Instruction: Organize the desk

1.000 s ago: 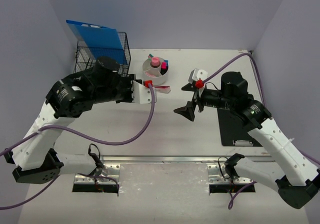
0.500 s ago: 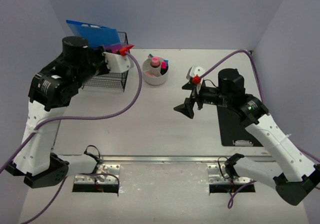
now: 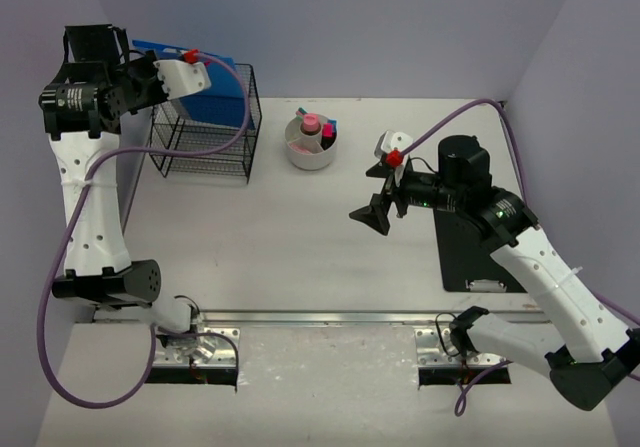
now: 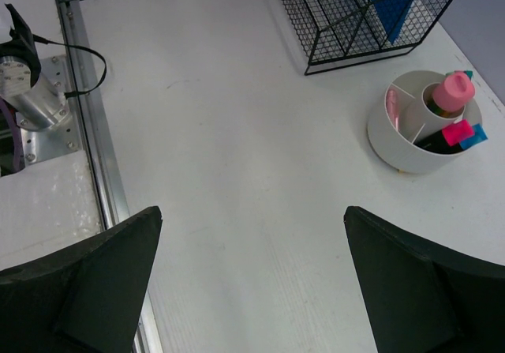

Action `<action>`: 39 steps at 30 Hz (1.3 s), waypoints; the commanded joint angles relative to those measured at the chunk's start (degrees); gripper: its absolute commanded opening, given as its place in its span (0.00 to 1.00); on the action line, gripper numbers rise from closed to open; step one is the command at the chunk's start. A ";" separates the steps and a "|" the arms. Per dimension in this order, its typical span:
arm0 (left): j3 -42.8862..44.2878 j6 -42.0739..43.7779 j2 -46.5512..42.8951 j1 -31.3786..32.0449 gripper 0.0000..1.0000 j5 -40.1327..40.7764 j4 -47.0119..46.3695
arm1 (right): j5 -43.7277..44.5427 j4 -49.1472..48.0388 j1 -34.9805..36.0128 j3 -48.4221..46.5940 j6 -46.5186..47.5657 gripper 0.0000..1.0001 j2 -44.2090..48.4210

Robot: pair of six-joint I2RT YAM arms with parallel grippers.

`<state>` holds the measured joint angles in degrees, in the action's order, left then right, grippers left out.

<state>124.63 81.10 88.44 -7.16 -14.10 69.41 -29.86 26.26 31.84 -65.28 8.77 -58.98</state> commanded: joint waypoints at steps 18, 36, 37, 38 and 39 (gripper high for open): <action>1.05 8.44 6.91 -0.55 0.00 -14.81 1.85 | -2.75 -3.47 -2.86 3.01 -0.10 0.99 0.45; 0.08 1.95 10.87 -0.48 0.00 -23.69 -6.32 | -3.28 -4.03 -4.16 5.07 -0.61 0.99 0.89; 0.09 1.76 10.78 -0.48 0.00 -23.74 -6.58 | -3.36 -4.12 -4.24 5.17 -0.69 0.99 0.98; 0.18 1.34 10.78 -0.48 0.00 -24.41 -6.83 | -3.28 -4.20 -4.25 5.34 -0.69 0.99 1.06; 0.36 1.26 10.79 -0.48 0.00 -24.69 -6.73 | -3.38 -4.30 -4.34 5.52 -0.69 0.99 1.07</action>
<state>124.70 83.65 98.94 -7.53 -30.79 67.08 -32.18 24.62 28.11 -60.43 8.75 -58.89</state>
